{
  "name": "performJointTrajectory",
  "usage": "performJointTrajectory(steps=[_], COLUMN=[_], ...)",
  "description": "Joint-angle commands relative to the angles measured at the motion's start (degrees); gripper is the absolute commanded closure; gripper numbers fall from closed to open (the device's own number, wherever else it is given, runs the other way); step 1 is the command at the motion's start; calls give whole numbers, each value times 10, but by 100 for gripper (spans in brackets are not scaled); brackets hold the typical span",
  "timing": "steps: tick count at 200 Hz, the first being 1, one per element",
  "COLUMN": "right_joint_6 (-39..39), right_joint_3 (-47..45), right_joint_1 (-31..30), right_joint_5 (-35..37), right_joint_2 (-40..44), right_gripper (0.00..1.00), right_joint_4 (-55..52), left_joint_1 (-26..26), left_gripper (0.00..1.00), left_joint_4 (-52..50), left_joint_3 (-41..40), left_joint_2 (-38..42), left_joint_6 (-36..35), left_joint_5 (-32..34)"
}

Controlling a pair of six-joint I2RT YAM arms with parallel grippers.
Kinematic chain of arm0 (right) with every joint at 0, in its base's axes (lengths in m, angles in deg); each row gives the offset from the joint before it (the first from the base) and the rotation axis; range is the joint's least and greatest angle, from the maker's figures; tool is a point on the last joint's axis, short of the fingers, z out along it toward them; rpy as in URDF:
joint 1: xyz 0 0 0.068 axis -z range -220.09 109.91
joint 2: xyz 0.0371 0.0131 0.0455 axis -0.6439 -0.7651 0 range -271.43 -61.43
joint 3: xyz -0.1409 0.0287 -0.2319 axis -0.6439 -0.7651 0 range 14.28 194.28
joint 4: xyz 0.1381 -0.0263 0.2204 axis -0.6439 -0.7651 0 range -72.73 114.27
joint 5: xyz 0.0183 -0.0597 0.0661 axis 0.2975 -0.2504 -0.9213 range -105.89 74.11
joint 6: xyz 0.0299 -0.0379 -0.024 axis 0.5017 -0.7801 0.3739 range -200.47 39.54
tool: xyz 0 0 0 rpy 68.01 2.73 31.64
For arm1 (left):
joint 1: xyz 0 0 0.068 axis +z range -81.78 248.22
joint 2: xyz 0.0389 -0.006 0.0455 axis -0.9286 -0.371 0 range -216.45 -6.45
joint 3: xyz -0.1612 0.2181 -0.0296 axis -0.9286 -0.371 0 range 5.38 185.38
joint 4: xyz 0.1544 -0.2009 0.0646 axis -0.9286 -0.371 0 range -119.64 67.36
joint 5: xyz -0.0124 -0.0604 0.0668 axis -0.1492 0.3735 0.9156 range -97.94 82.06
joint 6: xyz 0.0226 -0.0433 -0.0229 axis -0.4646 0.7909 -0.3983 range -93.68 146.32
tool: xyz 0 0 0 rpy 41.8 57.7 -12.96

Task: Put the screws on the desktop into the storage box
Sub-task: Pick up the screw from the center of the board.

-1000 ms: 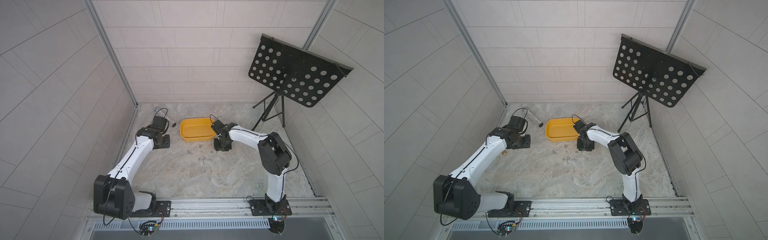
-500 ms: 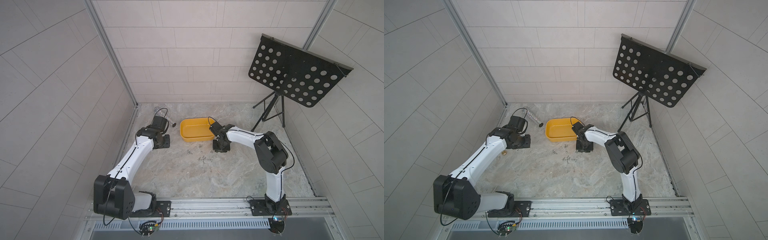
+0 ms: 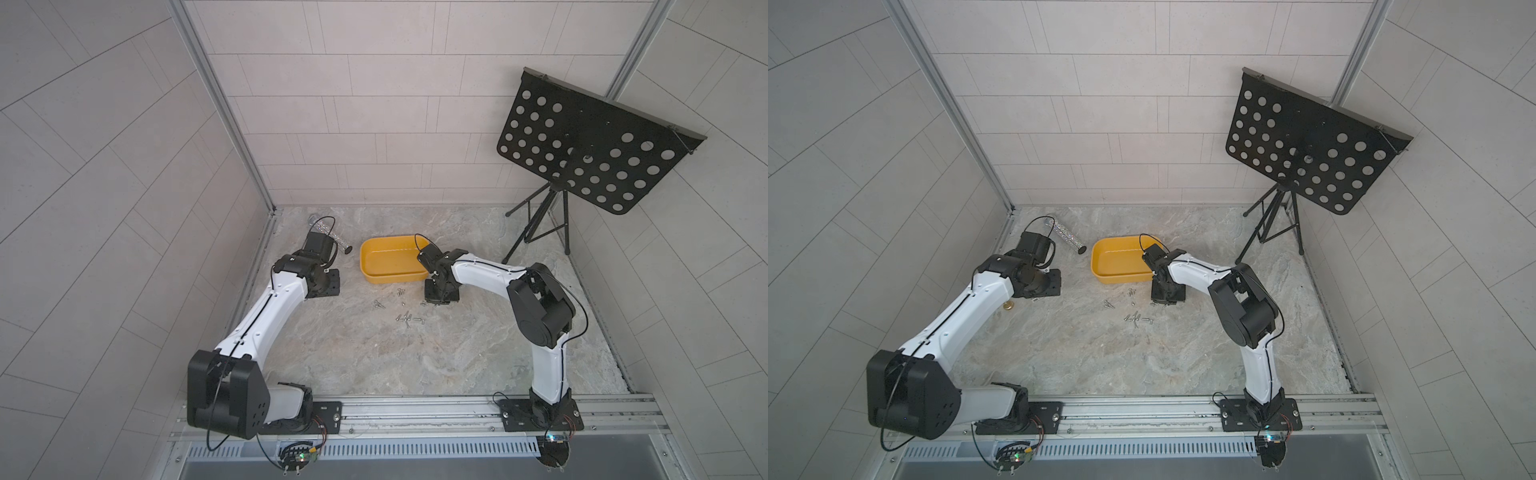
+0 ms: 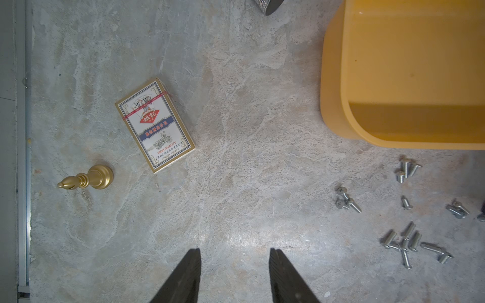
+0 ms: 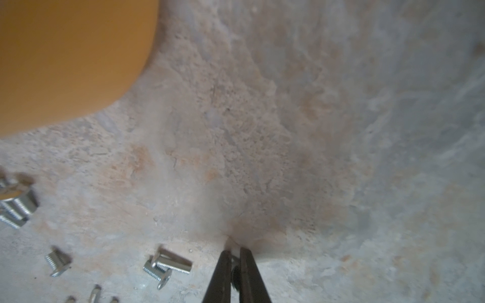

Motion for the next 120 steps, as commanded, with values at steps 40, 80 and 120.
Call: performJointTrajectory(steps=[40, 80, 120], right_joint_6=[-10, -14, -17], right_joint_3=[10, 7, 11], right_joint_1=[-6, -6, -7], right_joint_5=[22, 19, 21], right_joint_2=[21, 26, 32], right_gripper=[93, 96, 100], right_joint_4=[-39, -41, -47], left_joint_1=[4, 4, 3], left_gripper=[51, 52, 52], left_joint_4=[-8, -8, -9], left_joint_3=[-8, -8, -8], left_joint_2=[-2, -2, -2], left_joint_6=[-7, -7, -8], left_joint_5=[2, 3, 3])
